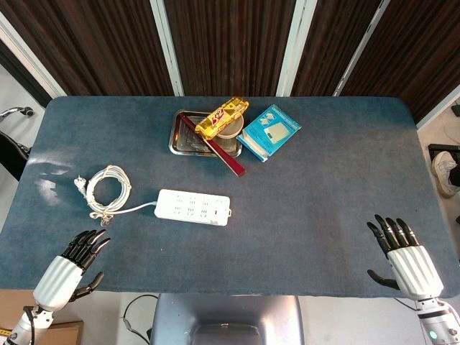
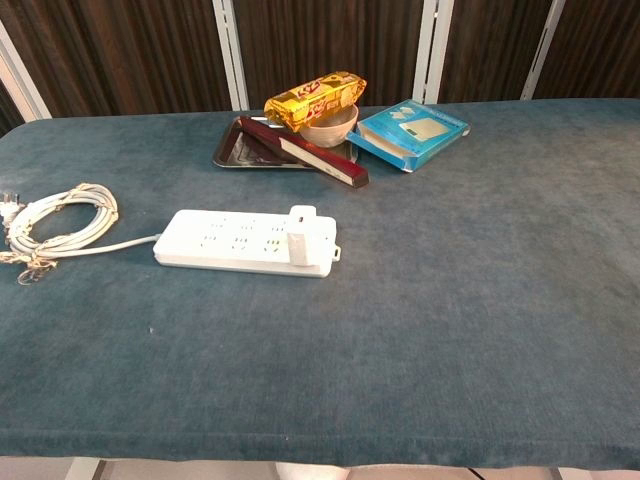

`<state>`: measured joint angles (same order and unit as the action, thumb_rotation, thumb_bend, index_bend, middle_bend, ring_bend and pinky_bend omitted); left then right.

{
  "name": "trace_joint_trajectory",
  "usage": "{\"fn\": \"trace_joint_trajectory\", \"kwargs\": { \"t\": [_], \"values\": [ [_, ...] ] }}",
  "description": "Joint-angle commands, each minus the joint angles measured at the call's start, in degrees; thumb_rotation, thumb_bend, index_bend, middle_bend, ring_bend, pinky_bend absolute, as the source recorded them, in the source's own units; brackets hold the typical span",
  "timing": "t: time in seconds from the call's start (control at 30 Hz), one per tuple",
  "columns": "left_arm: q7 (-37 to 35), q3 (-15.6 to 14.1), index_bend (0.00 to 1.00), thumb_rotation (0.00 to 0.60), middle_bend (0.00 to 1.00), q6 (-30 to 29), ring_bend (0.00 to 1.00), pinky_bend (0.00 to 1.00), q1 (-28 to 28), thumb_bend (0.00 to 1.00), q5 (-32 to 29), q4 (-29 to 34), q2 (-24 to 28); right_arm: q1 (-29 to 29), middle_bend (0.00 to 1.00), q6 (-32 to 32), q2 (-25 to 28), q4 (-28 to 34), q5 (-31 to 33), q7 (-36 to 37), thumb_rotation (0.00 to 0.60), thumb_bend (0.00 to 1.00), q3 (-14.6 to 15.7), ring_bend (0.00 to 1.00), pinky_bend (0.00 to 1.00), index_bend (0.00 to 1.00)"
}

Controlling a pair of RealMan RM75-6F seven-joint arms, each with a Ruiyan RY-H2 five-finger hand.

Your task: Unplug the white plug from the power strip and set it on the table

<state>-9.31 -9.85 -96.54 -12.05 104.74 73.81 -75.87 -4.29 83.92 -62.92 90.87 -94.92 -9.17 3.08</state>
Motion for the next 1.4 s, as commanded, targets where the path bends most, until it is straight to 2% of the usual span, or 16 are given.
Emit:
{"fn": "trace_joint_trajectory", "kwargs": {
  "t": [0.03, 0.13, 0.2, 0.3, 0.5, 0.63, 0.8, 1.0, 1.23, 1.4],
  "values": [
    [-0.1, 0.1, 0.0, 0.6, 0.0, 0.5, 0.0, 0.1, -0.2, 0.41, 0.7, -0.2, -0.6, -0.1, 0.0, -0.2, -0.1, -0.1, 0.0, -0.1, 0.6, 0.3, 0.0, 0.0, 0.0, 0.0],
    [-2.0, 0.5, 0.0, 0.6, 0.0, 0.4, 0.0, 0.1, -0.8, 0.4, 2.2, -0.4, -3.5, -0.3, 0.0, -0.7, -0.2, -0.2, -0.2, -0.2, 0.6, 0.3, 0.0, 0.0, 0.0, 0.0],
    [-3.3, 1.6, 0.0, 0.6, 0.0, 0.8, 0.0, 0.1, -2.0, 0.4, 3.2, -1.0, -7.5, -0.8, 0.0, -1.2, -0.4, -0.3, -0.4, 0.0, 0.6, 0.3, -0.1, 0.0, 0.0, 0.0],
    [-2.7, 3.7, 0.0, 0.6, 0.0, 5.2, 0.0, 0.1, -5.2, 0.4, 3.3, -0.4, -13.2, -2.2, 0.0, -2.9, -1.1, -0.6, -0.3, -0.3, 0.6, 0.3, -0.8, 0.0, 0.0, 0.0],
    [9.0, 9.3, 0.0, 0.6, 0.0, 17.6, 0.0, 0.1, -11.8, 0.4, -0.2, 3.1, -22.2, -6.8, 0.0, -7.1, -3.4, -0.4, 0.3, 0.0, 0.6, 0.3, -3.7, 0.0, 0.0, 0.0],
    [16.7, 13.5, 0.0, 0.6, 0.0, 25.5, 0.0, 0.1, -15.4, 0.4, -5.4, 1.5, -28.6, -10.0, 0.0, -10.4, -4.5, 0.3, 2.5, -1.5, 0.6, 0.3, -6.3, 0.0, 0.0, 0.0],
    [25.6, 19.6, 0.0, 0.6, 0.0, 30.8, 0.0, 0.09, -19.6, 0.4, -12.1, -7.0, -38.9, -12.7, 0.0, -14.3, -5.3, 1.0, 6.6, -3.2, 0.6, 0.3, -8.4, 0.0, 0.0, 0.0],
    [31.2, 24.3, 0.0, 0.6, 0.0, 31.5, 0.0, 0.08, -24.6, 0.4, -15.5, -20.4, -47.7, -13.2, 0.0, -15.4, -4.8, 1.1, 9.0, -3.0, 0.6, 0.3, -8.5, 0.0, 0.0, 0.0],
    [31.2, 27.2, 0.0, 0.6, 0.0, 29.8, 0.0, 0.08, -29.3, 0.4, -17.1, -30.6, -53.4, -13.0, 0.0, -15.4, -3.6, 1.5, 10.3, -2.4, 0.6, 0.3, -8.0, 0.0, 0.0, 0.0],
    [31.0, 26.9, 0.0, 0.6, 0.0, 29.6, 0.0, 0.08, -30.4, 0.4, -18.5, -33.7, -54.1, -12.7, 0.0, -15.0, -2.4, 2.1, 10.3, -1.5, 0.6, 0.3, -7.6, 0.0, 0.0, 0.0]
  ]
}}
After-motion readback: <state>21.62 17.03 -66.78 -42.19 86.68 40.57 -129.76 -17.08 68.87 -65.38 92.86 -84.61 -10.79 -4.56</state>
